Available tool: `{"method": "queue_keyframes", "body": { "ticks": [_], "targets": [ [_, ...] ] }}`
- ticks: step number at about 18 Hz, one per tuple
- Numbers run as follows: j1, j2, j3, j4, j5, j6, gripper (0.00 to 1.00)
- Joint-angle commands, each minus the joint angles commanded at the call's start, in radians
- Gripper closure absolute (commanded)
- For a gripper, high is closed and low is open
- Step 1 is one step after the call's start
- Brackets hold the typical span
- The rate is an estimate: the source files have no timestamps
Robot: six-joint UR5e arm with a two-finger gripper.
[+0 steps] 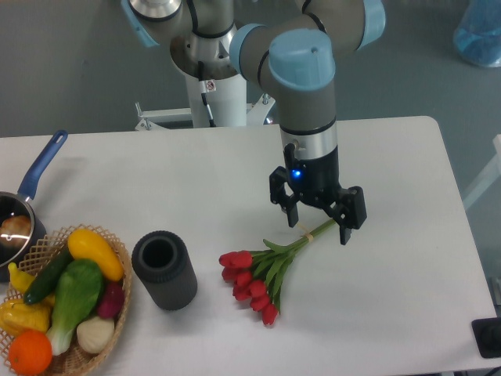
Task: Pick up the flowers from the table
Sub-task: 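Open the gripper wide above the red tulip stems, then move the open gripper over the tulip stems near the flower heads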
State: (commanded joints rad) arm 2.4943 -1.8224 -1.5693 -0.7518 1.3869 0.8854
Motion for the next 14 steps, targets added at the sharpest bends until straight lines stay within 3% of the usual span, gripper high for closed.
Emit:
{"method": "queue_keyframes", "body": {
  "ticks": [6,10,14],
  "targets": [
    [0.000,0.005,-0.014,0.022,-0.149,-0.060,0.00],
    [0.005,0.028,-0.086,0.020,-0.304,-0.051,0.00],
    [0.003,0.029,-0.115,0.019,-0.417,-0.054,0.00]
  ]
}}
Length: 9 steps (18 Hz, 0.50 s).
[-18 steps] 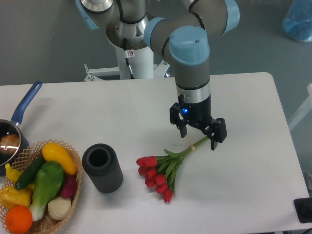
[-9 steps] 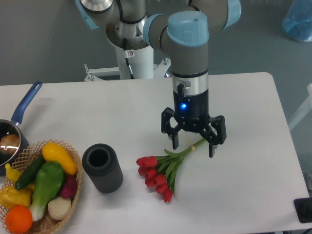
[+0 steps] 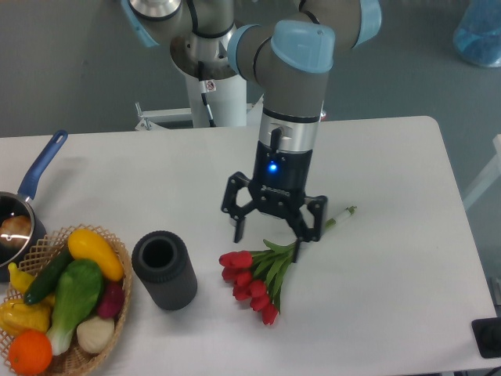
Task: Pick up the flowers from the table
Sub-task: 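Move the open gripper over the tulip stems near the flower heads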
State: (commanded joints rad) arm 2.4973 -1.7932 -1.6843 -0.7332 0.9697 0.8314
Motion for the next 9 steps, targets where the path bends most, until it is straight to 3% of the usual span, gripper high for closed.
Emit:
{"method": "queue_keyframes", "body": {
  "ticks": [9],
  "targets": [
    [0.008,0.005,-0.015,-0.006,0.009,0.023,0.00]
  ]
}}
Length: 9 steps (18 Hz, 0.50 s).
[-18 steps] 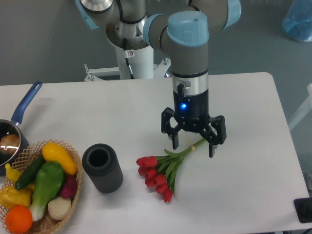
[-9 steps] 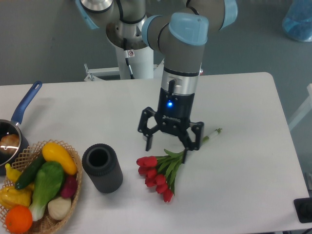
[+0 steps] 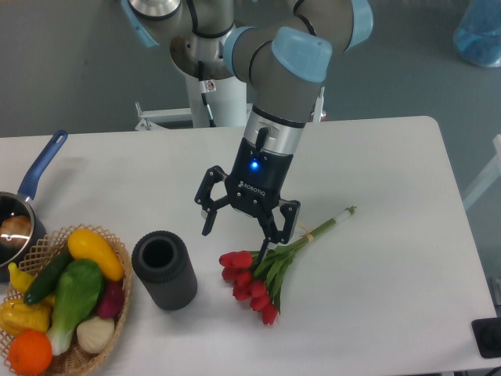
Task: Pick up the flowers from the table
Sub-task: 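Move the open gripper over the tulip stems near the flower heads, then lower the gripper onto the stems and close it around them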
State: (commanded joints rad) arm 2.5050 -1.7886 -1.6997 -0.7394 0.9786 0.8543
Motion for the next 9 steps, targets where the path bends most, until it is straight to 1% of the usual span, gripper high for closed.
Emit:
{"method": "queue_keyframes", "body": {
  "ticks": [3,6,9],
  "targets": [
    [-0.003,-0.014,0.000,0.000,0.058,0.048,0.00],
    [0.002,-0.044,0.003,0.000,0.086,0.089,0.00],
    [0.014,-0.063,0.003,-0.002,0.147,0.123,0.00]
  ]
}}
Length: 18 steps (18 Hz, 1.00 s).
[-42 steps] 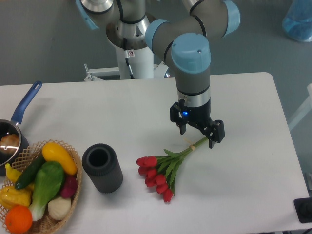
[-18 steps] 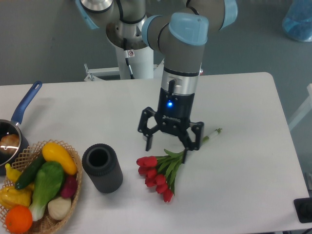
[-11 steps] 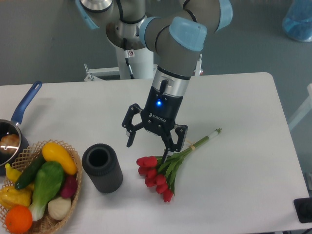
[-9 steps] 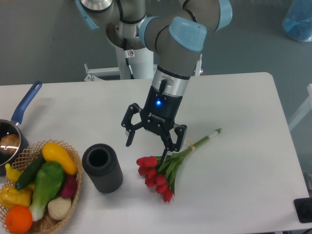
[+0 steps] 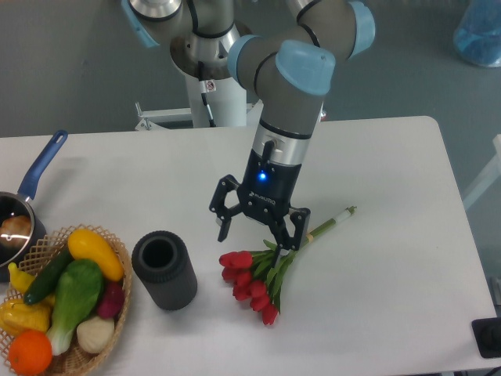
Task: Pick up the flowers from the table
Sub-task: 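Lower the gripper onto the stems and close it around them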
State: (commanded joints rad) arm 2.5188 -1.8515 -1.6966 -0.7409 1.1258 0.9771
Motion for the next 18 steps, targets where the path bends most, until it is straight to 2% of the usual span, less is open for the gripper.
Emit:
{"method": "queue_keyframes", "body": {
  "ticks": [5,7,10,13,18],
  "targets": [
    [0.025,-0.029,0.000,-0.003,0.022,0.020,0.00],
    [0.026,-0.037,-0.003,-0.024,0.026,0.038,0.00],
    [0.023,-0.046,-0.005,-0.038,0.104,0.069,0.00],
    [0.023,-0.058,-0.011,-0.044,0.118,0.092,0.00],
    [0.015,-0.118,-0.003,-0.044,0.183,0.109,0.00]
  ]
}}
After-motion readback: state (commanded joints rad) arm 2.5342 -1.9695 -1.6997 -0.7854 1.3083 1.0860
